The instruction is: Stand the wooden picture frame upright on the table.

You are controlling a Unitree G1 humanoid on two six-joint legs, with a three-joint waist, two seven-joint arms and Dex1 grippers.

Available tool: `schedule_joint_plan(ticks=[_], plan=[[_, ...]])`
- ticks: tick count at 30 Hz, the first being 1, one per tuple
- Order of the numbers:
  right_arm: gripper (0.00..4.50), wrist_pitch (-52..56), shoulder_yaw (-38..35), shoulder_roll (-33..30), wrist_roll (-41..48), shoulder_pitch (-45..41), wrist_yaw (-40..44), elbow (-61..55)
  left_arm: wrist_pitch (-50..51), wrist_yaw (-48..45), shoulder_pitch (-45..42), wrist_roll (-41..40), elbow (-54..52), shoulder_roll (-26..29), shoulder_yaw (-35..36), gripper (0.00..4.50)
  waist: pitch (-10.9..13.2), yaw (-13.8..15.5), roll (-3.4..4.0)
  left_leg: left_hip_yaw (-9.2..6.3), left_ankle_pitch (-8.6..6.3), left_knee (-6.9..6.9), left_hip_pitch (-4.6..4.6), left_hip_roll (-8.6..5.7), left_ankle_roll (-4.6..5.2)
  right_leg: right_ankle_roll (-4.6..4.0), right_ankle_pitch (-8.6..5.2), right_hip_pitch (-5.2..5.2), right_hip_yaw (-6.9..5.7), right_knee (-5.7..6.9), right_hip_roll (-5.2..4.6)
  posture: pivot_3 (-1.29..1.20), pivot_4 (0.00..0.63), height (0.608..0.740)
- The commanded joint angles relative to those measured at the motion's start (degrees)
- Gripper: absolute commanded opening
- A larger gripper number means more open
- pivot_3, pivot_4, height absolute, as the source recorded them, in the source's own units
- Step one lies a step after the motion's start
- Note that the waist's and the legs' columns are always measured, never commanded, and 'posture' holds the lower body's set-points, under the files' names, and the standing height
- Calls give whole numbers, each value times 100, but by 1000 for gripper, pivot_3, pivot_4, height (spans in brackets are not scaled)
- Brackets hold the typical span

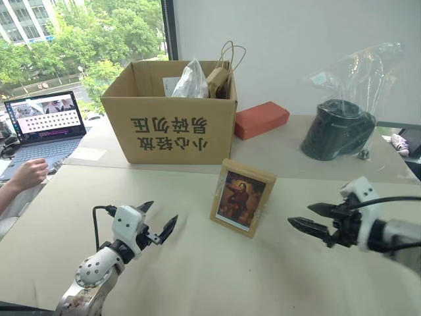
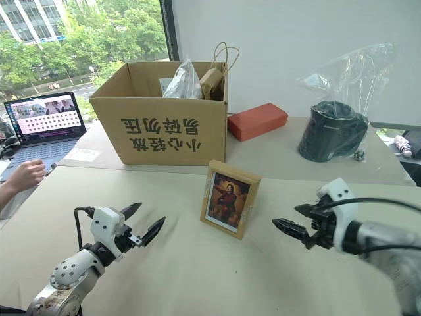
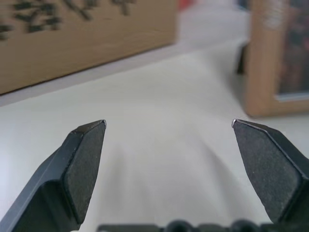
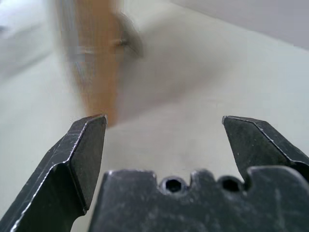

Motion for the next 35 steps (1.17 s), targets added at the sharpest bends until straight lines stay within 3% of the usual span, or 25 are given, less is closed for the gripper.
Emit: schedule_joint_plan(ticks=[1,2,4,8,12,14,35], plan=[[4238,-863,537,611,-1112,659,-1294,-531,280,390,-50,19,-278,-242,208,3985,0,26,1,0,0,0,-2,-1,-1,2,-1,-1,0,-1,-1,0,150,740],[3979,-1047,544,1030,-1218,794,-1583,-514,346,477,-64,1,-304,-345,236,3831,-1,32,0,0,-1,-4,-6,-2,-1,1,0,-4,1,-5,-3,0,150,740],[3415,-1726,1000,1508,-1674,1186,-1954,-463,385,665,-151,85,-279,-550,239,3037,-1,33,0,-1,-1,-7,-7,-2,-2,-18,11,-4,1,-8,-3,0,150,740],[2046,-2451,1352,2008,-2059,1402,-2220,-292,374,689,-277,242,-220,-704,170,1482,-1,-9,0,1,-1,-11,-2,-1,-2,-32,18,-5,1,-8,-3,0,150,740],[567,-2763,1465,2064,-2344,1340,-2296,-72,274,583,-270,407,-108,-744,120,15,-1,-11,0,2,0,-12,5,0,-3,-16,9,-2,2,-7,-2,0,150,740],[26,-2835,1473,2084,-2409,1306,-2311,-25,247,562,-274,440,-32,-777,148,0,-1,-6,0,1,0,-12,4,0,-3,-17,9,-2,2,-7,-2,0,150,740],[26,-2923,1701,2103,-2717,1241,-2167,107,138,484,-550,729,469,-1058,258,0,-1,1,0,1,-1,-17,2,-1,-3,-30,17,-2,2,-9,-3,0,150,740]])
